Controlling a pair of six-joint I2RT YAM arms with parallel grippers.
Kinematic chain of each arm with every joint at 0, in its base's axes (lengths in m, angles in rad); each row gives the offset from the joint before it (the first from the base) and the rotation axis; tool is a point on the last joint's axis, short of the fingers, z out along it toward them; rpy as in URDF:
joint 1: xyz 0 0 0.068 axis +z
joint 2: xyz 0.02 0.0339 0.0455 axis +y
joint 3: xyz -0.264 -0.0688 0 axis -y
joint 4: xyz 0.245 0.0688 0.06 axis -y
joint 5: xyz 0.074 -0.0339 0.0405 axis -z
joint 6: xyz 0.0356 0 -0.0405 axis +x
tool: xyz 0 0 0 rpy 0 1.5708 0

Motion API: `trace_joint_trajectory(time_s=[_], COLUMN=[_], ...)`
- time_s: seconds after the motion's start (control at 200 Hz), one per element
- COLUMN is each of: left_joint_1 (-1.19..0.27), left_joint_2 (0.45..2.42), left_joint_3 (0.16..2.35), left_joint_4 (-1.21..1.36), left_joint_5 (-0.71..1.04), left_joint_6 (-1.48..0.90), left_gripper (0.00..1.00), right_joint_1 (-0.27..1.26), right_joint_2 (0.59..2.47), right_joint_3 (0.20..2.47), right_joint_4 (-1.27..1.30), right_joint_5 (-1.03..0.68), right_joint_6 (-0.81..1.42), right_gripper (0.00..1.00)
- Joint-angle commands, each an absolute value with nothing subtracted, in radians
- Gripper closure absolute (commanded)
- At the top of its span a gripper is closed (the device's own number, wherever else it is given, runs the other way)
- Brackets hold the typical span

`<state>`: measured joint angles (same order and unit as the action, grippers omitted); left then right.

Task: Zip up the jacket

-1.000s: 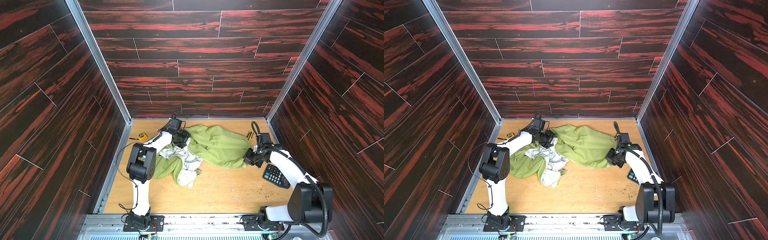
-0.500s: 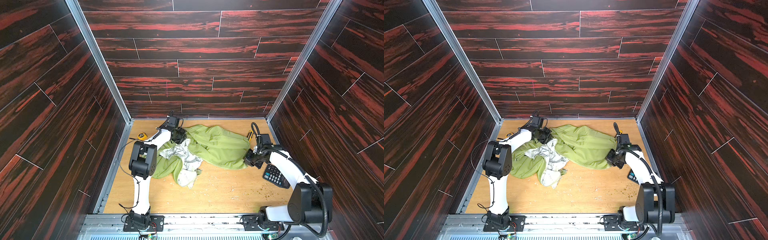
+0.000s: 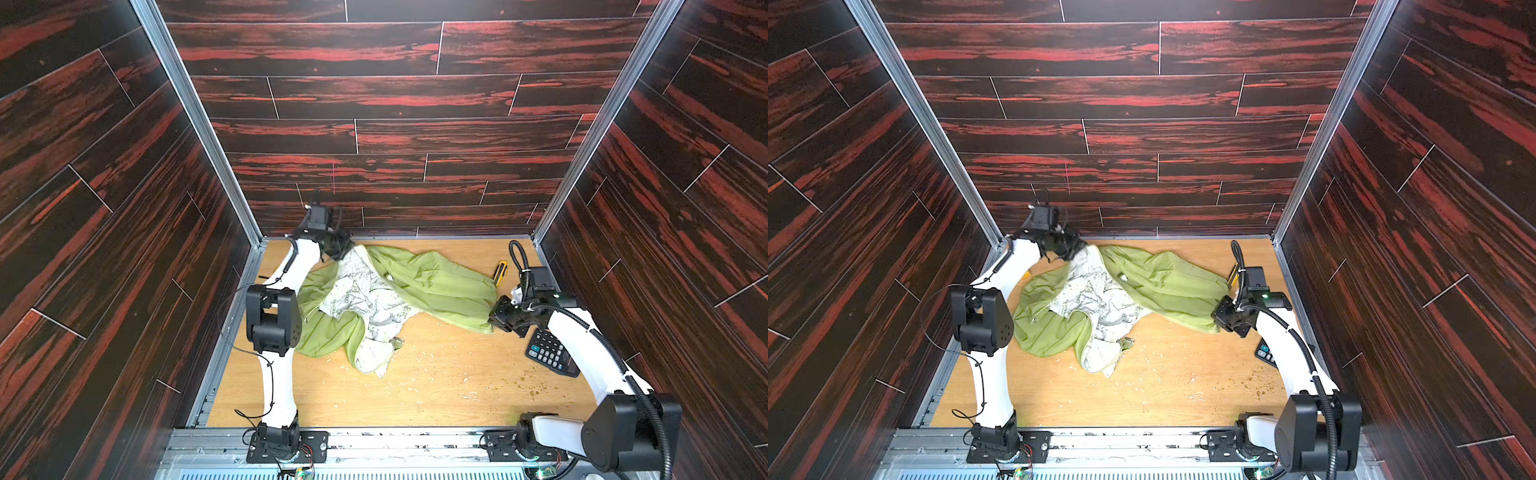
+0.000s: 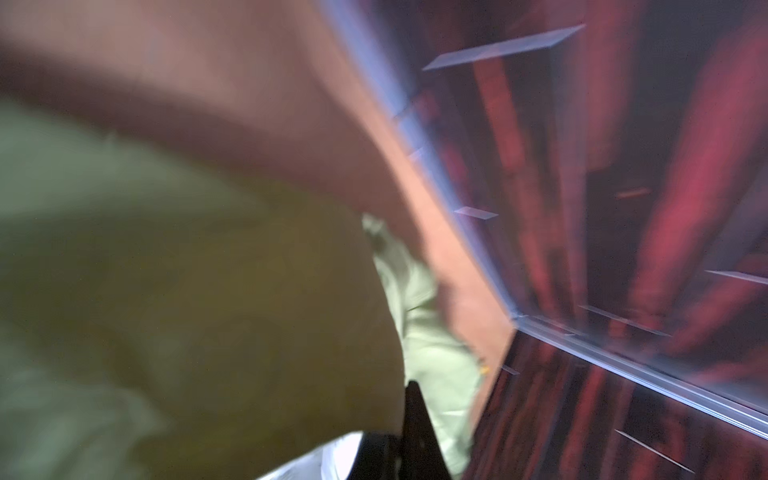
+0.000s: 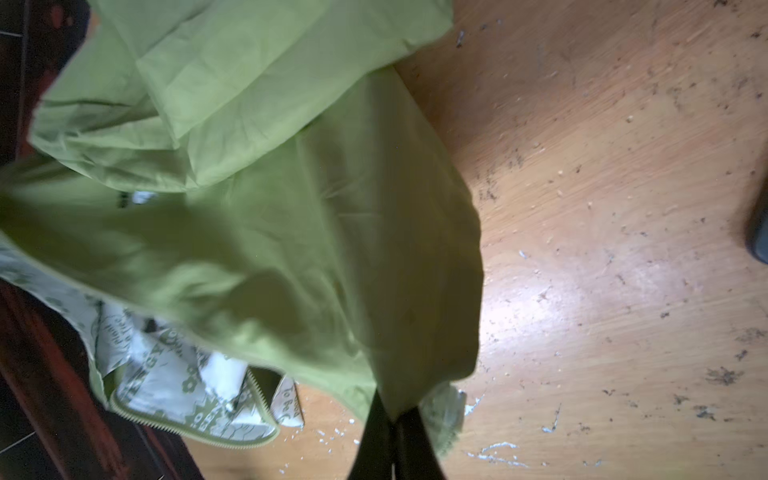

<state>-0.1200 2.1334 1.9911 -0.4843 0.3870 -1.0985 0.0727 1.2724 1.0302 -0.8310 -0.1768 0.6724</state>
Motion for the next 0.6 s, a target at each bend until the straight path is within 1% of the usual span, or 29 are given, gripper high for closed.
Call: trace_joint_trajectory(time_s=[0.0,0.245,0.396,0.481,0.596], left_joint_1=[-0.110,-0.103,-0.102,-0.099,-0.089], left_joint_2=[2.168,2.384,2.499,2.541,2.560], left_joint_3=[2.106,2.405,2.550,2.596,2.588], left_joint_4=[-0.505,-0.552,-0.550,-0.547,-0.532], left_joint_5=[0.416,0.493,0.521,0.525,0.523], left_joint_6=[-1.055,-1.066,-1.099,-1.110,-1.121], left_gripper=[1.00,1.00,1.00,1.00,1.00], right_joint_1=[0.075,0.082,0.084,0.084,0.089], right_joint_2=[1.233,1.216,1.217,1.230,1.275], right_joint_3=[1.046,0.948,0.920,0.922,0.921], right_joint_4=[-0.900,-0.845,-0.817,-0.791,-0.772], right_joint_5=[-0.210,-0.311,-0.307,-0.326,-0.339], right_joint_6=[0.663,0.638,0.658,0.659,0.651], right_gripper=[1.00,1.00,1.00,1.00,1.00])
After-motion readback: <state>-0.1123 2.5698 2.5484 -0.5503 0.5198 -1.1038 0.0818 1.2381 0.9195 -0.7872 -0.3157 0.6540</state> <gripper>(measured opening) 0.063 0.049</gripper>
